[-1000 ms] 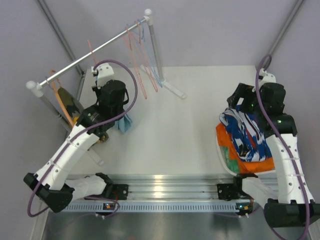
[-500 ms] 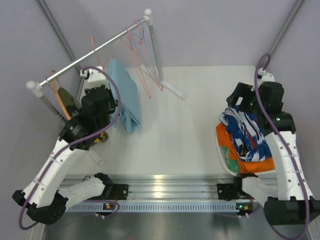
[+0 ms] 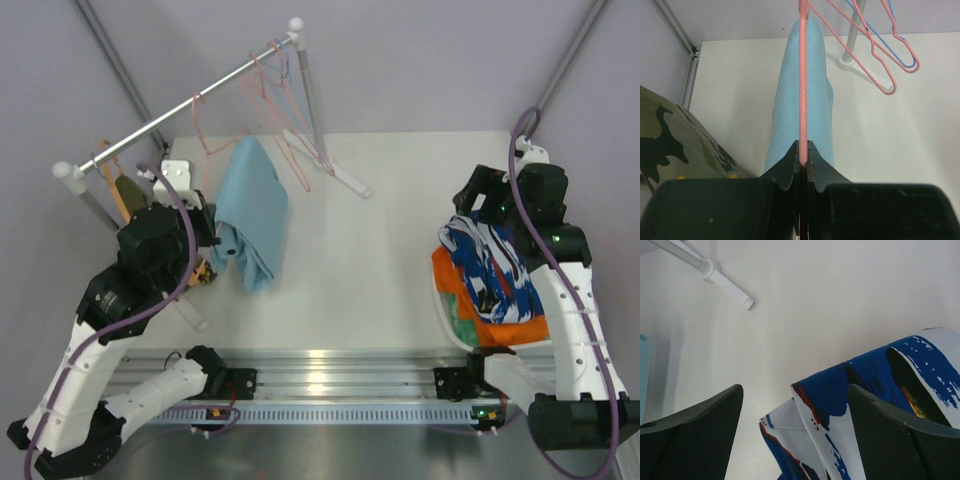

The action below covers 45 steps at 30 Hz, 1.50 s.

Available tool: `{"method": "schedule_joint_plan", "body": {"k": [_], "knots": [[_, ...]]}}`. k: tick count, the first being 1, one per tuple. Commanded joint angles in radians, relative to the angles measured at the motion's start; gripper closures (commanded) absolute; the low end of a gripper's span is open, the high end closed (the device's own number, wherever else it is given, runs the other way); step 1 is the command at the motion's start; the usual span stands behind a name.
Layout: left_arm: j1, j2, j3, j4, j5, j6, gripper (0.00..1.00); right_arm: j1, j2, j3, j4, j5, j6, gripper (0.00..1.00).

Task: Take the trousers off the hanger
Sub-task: Pick up the hanger from the clothesline, then remove the trousers from the hanger.

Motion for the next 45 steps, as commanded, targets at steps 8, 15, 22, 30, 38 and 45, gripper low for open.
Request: {"method": "schedule_joint_plan", "body": {"k": [8,15,22,30,38,45], "knots": [[-0.003,-0.154,0.035,0.124,0.231,0.032,1.0,-0.015,-0.011,0.017,0.099,-0.044,-0.017,0.14],[-0.003,-0.206,0.065,0.072,0.395,0.046,1.0,-0.015,-0.027,0.018,0.194,-0.137,-0.013,0.13],[-0.002,-0.235,0.102,0.032,0.521,0.056,1.0,-0.015,-0.014,0.014,0.265,-0.2,0.027,0.13],[-0.003,-0.195,0.128,0.055,0.702,0.063,1.0,-0.014,-0.007,0.012,0.265,-0.205,0.01,0.12],[-0.003,-0.149,0.027,0.302,0.766,-0.022,1.0,-0.015,-0.004,0.021,0.254,-0.22,-0.007,0.08],[-0.003,-0.079,-0.07,0.541,0.815,-0.124,1.0,-0.015,-0.021,-0.006,0.334,-0.364,-0.094,0.0]]}}
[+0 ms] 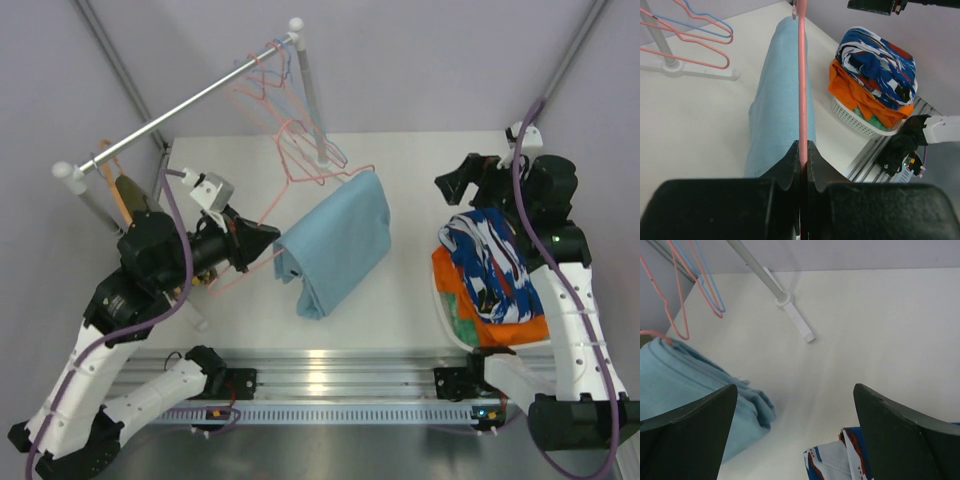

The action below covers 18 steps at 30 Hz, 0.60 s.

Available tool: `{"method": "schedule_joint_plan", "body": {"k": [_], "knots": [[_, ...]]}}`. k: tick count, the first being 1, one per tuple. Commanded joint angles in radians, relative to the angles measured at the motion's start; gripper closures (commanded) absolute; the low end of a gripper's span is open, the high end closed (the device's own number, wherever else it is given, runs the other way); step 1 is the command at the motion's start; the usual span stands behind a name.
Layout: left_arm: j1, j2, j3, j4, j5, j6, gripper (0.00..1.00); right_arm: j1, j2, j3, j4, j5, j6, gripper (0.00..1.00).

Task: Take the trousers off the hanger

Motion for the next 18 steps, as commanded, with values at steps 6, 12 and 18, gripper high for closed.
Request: {"method": "schedule_joint_plan", "body": {"k": [6,12,18], "knots": [[-0.003,0.138,0.031,0.537,0.046,-0.113,1.0,0.028,-0.065,-0.019,0.11,-0.146,-0.225,0.0],[-0.003,0.264,0.066,0.646,0.059,-0.173,1.0,0.099,-0.137,-0.071,0.187,-0.063,-0.283,0.0],[-0.026,0.373,0.109,0.732,0.04,-0.199,1.0,0.263,-0.166,-0.129,0.236,0.103,-0.318,0.0]]}}
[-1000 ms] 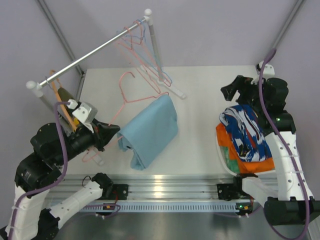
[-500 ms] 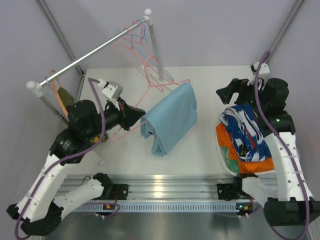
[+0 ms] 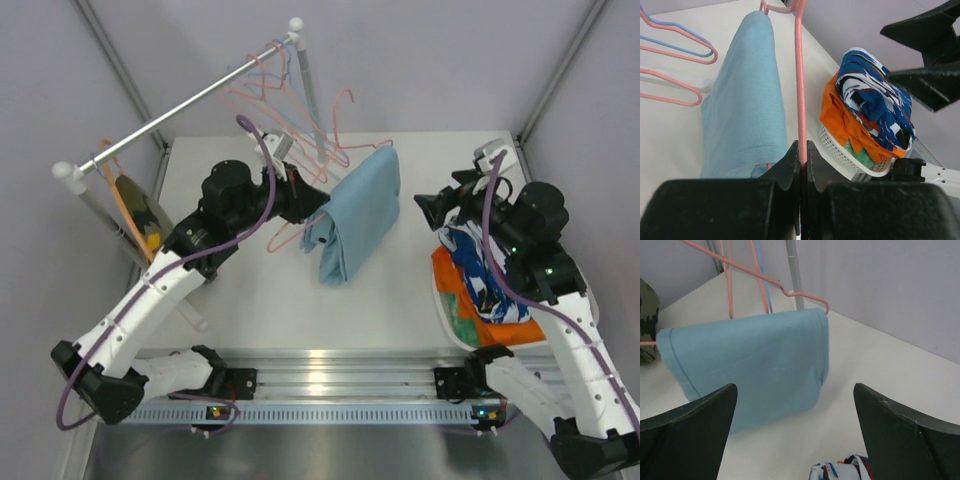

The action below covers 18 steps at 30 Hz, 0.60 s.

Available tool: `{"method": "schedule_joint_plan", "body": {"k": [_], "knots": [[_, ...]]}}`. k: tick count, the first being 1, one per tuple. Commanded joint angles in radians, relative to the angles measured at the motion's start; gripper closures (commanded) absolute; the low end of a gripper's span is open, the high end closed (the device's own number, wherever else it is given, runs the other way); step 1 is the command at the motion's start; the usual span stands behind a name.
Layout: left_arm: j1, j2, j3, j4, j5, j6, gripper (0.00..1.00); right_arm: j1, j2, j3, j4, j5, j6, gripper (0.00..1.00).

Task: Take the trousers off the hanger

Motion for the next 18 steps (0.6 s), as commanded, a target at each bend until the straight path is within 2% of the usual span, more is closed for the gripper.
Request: {"method": "schedule_joint_plan", "body": {"k": [1,5,7,9,13,18], "knots": [[-0.018,0.011,0.116,0.38,0.004,-0.03,1.0,0.128,-0.016,-0.047,0.089,0.118,-0.048,0.0],[-0.049,0.07,0.156,0.418,-0.031,-0.035,1.0,0.26,-0.032,-0.092,0.146,0.245,-0.036,0.0],[-0.087,0.094,0.178,0.423,-0.078,-0.006,1.0,0.318,-0.038,-0.122,0.162,0.355,-0.013,0.0],[-0.135,0.137,0.214,0.424,-0.112,0.031,1.0,0.349,-0.05,-0.15,0.203,0.447,0.003,0.0],[-0.192,0.212,0.276,0.42,-0.203,0.063,1.0,0.417,-0.041,-0.193,0.234,0.498,0.068,0.0],[-0.248,0.28,0.371,0.392,-0.337,0.111,1.0,0.472,-0.012,-0.196,0.228,0.639,0.081,0.0]]}}
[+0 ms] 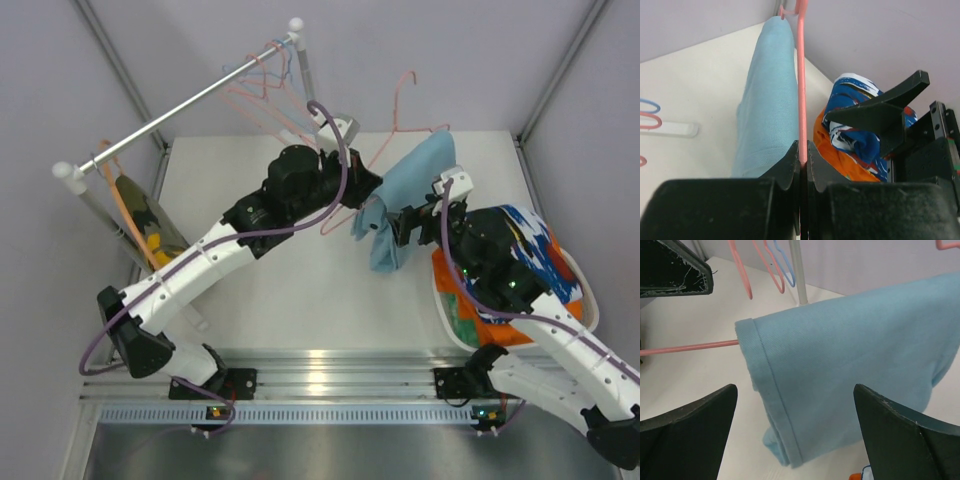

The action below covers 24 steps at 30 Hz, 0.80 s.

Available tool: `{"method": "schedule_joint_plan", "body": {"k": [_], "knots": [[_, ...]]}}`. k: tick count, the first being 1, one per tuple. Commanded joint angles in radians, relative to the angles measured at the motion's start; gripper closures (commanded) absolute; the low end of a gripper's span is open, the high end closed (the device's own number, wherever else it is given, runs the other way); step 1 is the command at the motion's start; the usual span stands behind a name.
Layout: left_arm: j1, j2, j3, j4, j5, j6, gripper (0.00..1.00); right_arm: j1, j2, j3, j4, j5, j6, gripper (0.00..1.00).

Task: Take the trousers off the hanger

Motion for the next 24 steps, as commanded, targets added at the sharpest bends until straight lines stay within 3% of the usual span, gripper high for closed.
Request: {"method": "schedule_joint_plan", "body": {"k": [1,10,16,24], "knots": [[-0.037,0.004,0.144,0.284,-0.138,0.068,1.0,0.05,0.005,-0.007,0.089,0.139,0.021,0.0],[-0.107,0.151,0.343,0.221,-0.312,0.112,1.0,0.102,0.04,0.012,0.066,0.324,-0.01,0.02],[-0.111,0.217,0.472,0.163,-0.374,0.108,1.0,0.102,0.089,0.033,0.065,0.519,-0.01,0.18],[-0.111,0.277,0.58,0.108,-0.456,0.092,1.0,0.087,0.175,0.061,0.18,0.543,0.002,0.12]]}}
